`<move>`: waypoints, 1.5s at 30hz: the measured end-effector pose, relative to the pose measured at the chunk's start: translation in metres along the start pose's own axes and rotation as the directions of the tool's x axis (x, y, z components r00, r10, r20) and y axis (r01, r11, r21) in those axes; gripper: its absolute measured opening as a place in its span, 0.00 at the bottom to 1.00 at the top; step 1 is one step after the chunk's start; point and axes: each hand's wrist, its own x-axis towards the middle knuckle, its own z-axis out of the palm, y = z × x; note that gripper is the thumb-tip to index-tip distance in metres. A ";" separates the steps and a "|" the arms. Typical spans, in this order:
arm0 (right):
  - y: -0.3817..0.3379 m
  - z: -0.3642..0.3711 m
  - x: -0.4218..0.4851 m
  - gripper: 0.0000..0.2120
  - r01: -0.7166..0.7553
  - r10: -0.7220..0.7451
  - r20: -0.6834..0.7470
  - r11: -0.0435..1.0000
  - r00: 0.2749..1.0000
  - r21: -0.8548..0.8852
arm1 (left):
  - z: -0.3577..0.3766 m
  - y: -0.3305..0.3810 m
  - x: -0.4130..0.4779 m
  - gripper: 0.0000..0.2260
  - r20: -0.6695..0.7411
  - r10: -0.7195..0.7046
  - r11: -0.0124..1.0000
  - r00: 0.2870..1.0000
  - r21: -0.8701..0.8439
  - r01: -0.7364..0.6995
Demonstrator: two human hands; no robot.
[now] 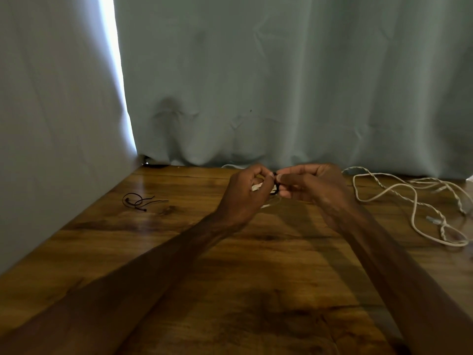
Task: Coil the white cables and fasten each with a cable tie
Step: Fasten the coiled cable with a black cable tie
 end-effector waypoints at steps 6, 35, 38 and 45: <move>-0.002 -0.010 0.002 0.12 -0.111 0.106 0.143 0.994 0.984 0.023 | -0.002 -0.001 -0.001 0.04 0.099 0.139 0.979 0.985 0.136 -0.152; 0.005 -0.009 0.009 0.06 0.175 -0.161 0.096 0.970 0.982 -0.168 | -0.001 0.003 0.000 0.09 0.371 -0.259 0.875 0.892 -0.301 0.379; 0.006 -0.006 0.007 0.05 0.202 -0.185 0.118 0.967 0.976 -0.154 | 0.001 0.002 0.000 0.12 0.318 -0.312 0.875 0.895 -0.271 0.401; 0.006 0.006 0.001 0.08 0.406 -0.366 0.195 0.881 0.910 -0.241 | 0.002 -0.005 0.003 0.13 0.092 -0.238 0.971 0.967 -0.014 0.241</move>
